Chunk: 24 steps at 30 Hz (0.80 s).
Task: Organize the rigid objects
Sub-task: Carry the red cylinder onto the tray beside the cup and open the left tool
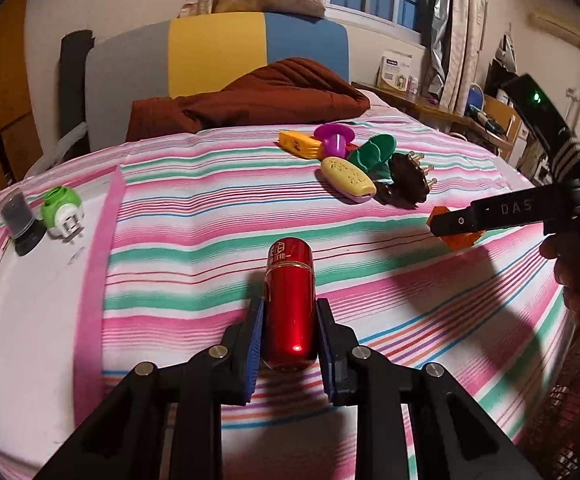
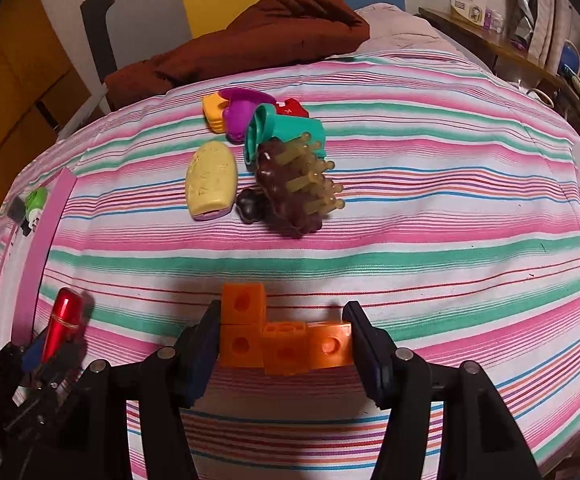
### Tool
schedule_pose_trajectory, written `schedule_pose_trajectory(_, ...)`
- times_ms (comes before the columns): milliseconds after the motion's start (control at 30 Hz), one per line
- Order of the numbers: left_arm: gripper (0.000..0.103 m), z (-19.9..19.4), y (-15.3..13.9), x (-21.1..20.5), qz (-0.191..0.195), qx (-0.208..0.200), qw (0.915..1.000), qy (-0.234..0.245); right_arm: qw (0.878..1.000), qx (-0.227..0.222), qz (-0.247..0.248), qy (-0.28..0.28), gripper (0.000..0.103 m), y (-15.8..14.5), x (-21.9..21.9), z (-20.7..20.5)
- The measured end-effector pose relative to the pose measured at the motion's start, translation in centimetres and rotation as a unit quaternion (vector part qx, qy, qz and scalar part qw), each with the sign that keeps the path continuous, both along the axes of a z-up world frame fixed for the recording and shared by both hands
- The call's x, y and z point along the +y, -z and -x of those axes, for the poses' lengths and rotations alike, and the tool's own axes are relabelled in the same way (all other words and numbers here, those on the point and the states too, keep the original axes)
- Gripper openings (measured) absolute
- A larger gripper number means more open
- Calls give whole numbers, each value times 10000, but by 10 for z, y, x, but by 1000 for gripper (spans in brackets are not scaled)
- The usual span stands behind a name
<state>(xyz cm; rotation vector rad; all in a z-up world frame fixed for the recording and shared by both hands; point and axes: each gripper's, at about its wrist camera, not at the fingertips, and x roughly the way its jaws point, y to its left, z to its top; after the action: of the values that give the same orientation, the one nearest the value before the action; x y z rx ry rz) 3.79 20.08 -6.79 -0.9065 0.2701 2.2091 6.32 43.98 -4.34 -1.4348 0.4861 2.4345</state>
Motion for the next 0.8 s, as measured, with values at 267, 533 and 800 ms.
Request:
schedule_pose_trajectory(267,25,-2,-18,-29,-289,48,9995,-100,9997,-29,-81,-207,60,0,-8,3)
schedule_pose_trajectory(533,25,10,-38,-87,-422,212,9969,-624,9996,-49,60,-270,60,2,-11,5)
schedule_pose_trajectory(800,25,44,-35,-145,-513,-4,9884,-1431,9995,-129,145,-265,60,8,-12,8)
